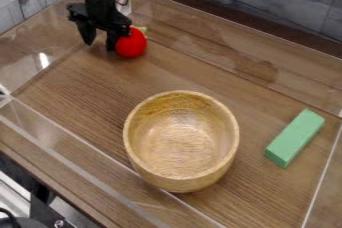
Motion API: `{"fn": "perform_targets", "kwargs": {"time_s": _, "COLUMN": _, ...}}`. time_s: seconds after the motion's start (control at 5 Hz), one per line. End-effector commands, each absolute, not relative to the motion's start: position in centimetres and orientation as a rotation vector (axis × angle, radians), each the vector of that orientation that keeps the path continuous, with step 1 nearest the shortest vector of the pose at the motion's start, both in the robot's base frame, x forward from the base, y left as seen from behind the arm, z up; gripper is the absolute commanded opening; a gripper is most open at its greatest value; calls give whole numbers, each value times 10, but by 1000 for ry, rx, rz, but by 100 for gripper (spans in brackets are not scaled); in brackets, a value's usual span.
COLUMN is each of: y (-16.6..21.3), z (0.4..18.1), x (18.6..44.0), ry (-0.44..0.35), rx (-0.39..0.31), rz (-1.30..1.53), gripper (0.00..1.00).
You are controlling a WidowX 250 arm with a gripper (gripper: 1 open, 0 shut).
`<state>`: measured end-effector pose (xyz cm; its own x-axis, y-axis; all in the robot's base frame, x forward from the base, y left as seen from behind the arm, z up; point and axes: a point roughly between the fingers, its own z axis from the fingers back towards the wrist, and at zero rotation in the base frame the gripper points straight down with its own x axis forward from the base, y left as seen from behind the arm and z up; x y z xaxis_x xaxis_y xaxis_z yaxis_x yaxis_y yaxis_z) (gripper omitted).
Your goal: Move the red fruit to the left
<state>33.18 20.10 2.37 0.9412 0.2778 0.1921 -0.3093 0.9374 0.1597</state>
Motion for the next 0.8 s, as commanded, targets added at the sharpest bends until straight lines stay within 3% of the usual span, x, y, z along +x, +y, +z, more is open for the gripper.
{"fn": "perform_targets", "kwargs": {"time_s": 0.0, "y": 209, "z": 32, "x": 343, "ry": -205, "rx": 200, "rz": 292, "gripper": 0}}
{"fn": "perform_targets", "kwargs": {"time_s": 0.2, "y": 208, "z": 29, "x": 349, "ry": -201, "rx": 202, "rz": 310, "gripper": 0}}
{"fn": "perform_targets", "kwargs": {"time_s": 0.4, "y": 208, "z": 36, "x": 343, "ry": -188, "rx": 198, "rz": 256, "gripper": 100}}
{"fn": "perform_targets", "kwargs": {"time_s": 0.6, "y": 208, "z": 44, "x": 337, "ry": -176, "rx": 192, "rz": 205, "gripper": 100}}
